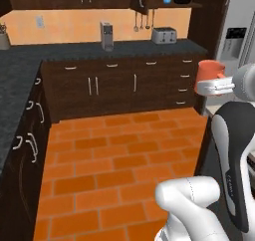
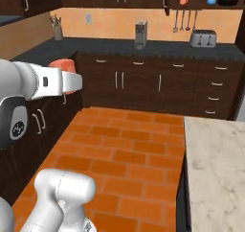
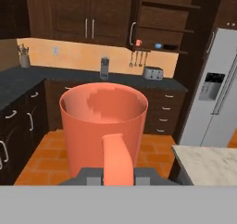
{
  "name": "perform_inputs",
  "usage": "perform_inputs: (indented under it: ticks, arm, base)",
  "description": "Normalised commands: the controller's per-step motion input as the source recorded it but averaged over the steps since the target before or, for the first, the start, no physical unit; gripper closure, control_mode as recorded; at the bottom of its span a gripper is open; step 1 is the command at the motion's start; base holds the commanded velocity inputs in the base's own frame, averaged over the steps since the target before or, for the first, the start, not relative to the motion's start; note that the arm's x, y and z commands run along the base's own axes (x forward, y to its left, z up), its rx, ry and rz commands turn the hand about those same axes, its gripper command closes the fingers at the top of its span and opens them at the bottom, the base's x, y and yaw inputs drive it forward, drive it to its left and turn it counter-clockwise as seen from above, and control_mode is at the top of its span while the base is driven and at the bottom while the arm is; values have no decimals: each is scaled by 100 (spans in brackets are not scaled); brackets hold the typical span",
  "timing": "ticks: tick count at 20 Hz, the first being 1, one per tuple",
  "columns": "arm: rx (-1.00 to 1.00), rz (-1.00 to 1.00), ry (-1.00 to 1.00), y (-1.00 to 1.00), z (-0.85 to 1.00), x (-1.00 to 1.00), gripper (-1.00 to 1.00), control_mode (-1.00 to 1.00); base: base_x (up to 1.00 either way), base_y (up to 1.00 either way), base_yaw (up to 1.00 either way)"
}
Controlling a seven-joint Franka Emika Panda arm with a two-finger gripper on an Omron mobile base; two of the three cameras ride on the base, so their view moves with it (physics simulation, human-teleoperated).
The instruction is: Gather all objects into one cabinet and sort the glasses and bowls to opposite sides.
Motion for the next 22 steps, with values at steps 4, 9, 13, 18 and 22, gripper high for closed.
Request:
perform_inputs:
  ticks: [4, 9, 13, 18, 22]
  arm:
    - [0, 0, 0, 0, 0, 0, 100, 100]
    - [0, 0, 0, 0, 0, 0, 100, 100]
    - [0, 0, 0, 0, 0, 0, 100, 100]
    - [0, 0, 0, 0, 0, 0, 100, 100]
    - [0, 0, 0, 0, 0, 0, 100, 100]
  base:
    - [100, -3, 0]
    - [100, -3, -1]
    - [100, -1, -31]
    - [100, 0, -47]
    - [100, 0, -47]
